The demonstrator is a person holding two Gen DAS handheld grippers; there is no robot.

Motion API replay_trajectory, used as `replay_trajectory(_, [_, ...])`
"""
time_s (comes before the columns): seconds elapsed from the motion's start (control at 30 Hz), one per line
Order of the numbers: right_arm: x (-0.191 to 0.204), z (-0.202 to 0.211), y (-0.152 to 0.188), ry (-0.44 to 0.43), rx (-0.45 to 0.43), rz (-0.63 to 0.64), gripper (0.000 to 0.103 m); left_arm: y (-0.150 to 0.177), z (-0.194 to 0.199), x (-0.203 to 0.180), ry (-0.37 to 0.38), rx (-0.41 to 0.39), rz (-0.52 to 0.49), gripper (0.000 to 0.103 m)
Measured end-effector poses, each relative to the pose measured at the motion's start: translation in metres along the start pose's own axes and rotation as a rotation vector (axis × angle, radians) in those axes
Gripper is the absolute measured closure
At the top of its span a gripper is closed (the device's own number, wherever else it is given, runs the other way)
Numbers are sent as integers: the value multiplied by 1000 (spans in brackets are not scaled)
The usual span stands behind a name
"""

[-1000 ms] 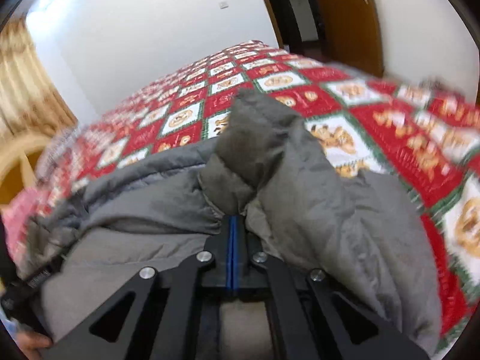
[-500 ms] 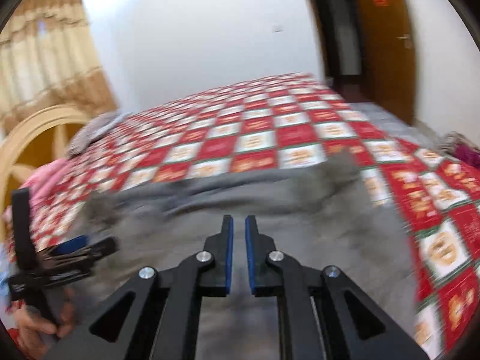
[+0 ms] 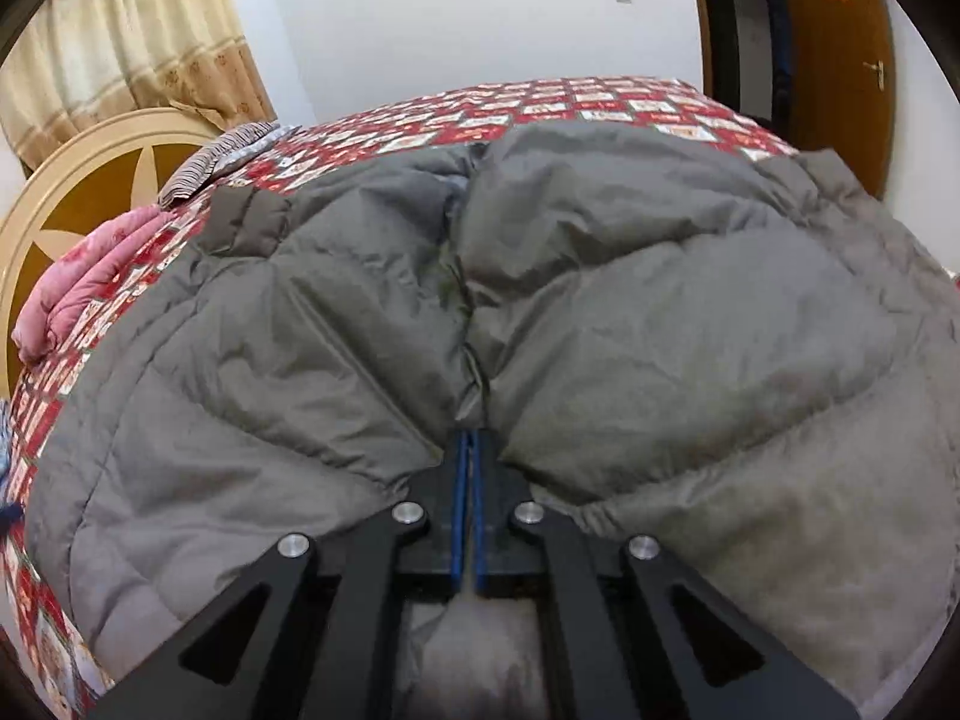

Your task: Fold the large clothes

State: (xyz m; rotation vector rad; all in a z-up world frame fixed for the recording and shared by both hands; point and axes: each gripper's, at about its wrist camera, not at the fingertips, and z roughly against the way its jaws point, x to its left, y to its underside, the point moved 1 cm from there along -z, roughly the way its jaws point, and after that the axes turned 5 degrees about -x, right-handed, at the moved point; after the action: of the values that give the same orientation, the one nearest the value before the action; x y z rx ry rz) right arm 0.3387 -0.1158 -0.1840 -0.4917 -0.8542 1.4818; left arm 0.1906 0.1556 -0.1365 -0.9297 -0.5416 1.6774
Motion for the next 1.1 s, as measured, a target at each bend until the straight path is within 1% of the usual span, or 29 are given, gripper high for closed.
replay_trajectory(0.03, [0,1,0,2,0,3,102,7,2,3,26,12,39,1])
replay_trajectory(0.1, [2,2,-1,15,-8,16,102,20,3,6,121,25,171,1])
replay_trajectory(0.17, [5,4,0,23,-10,23,102,22,-7,0,204,22,260,1])
replay_trajectory(0.2, [6,4,0,26,-10,25,102,20,-16,-4,229,31,282,1])
replay_trajectory(0.3, [5,5,1,17,-3,19,102,13,-52,-22,270,88,323,1])
replay_trajectory(0.33, [5,4,1,15,-1,17,102,12,-62,-26,270,97,331,1])
replay_trajectory(0.37, [5,4,1,15,1,18,102,9,-74,-30,244,83,334,1])
replay_trajectory(0.4, [6,3,1,19,1,22,102,6,-78,-34,218,53,326,1])
replay_trajectory(0.43, [7,3,2,23,1,26,102,2,-81,-39,212,20,312,1])
replay_trajectory(0.47, [7,2,2,27,0,29,102,-3,-83,-43,226,3,308,1])
replay_trajectory(0.5, [8,2,3,30,-2,32,102,-8,-88,-46,256,-7,321,1])
replay_trajectory(0.6, [9,0,4,34,-4,35,102,-15,-102,-50,306,-8,394,1])
replay_trajectory(0.67, [8,-1,4,31,-1,34,102,-16,-111,-53,278,5,405,1])
replay_trajectory(0.7, [7,-1,4,24,3,28,102,-16,-114,-55,261,4,397,5])
replay_trajectory(0.73, [6,-2,4,16,6,20,102,-17,-115,-57,256,0,388,18])
replay_trajectory(0.77, [5,-2,4,10,11,12,102,-18,-116,-60,274,-3,366,31])
replay_trajectory(0.8, [3,-3,3,2,19,-6,102,-20,-118,-63,296,9,346,53])
replay_trajectory(0.83, [2,-3,3,-4,27,-26,102,-22,-119,-66,313,24,322,64])
replay_trajectory(0.87, [1,-3,3,-9,35,-47,102,-23,-115,-64,329,27,306,70])
replay_trajectory(0.9, [1,-3,3,-15,41,-69,102,-26,-111,-64,350,28,291,80])
replay_trajectory(0.93, [-1,-2,4,-30,49,-116,102,-30,-106,-65,372,27,278,85])
replay_trajectory(1.0, [-1,0,9,-82,67,-208,102,-42,-87,-71,405,-5,218,87])
replay_trajectory(1.07, [3,1,15,-155,92,-282,102,-53,-65,-81,418,-57,136,87])
replay_trajectory(1.1, [9,1,20,-204,107,-318,102,-60,-52,-88,423,-85,75,87])
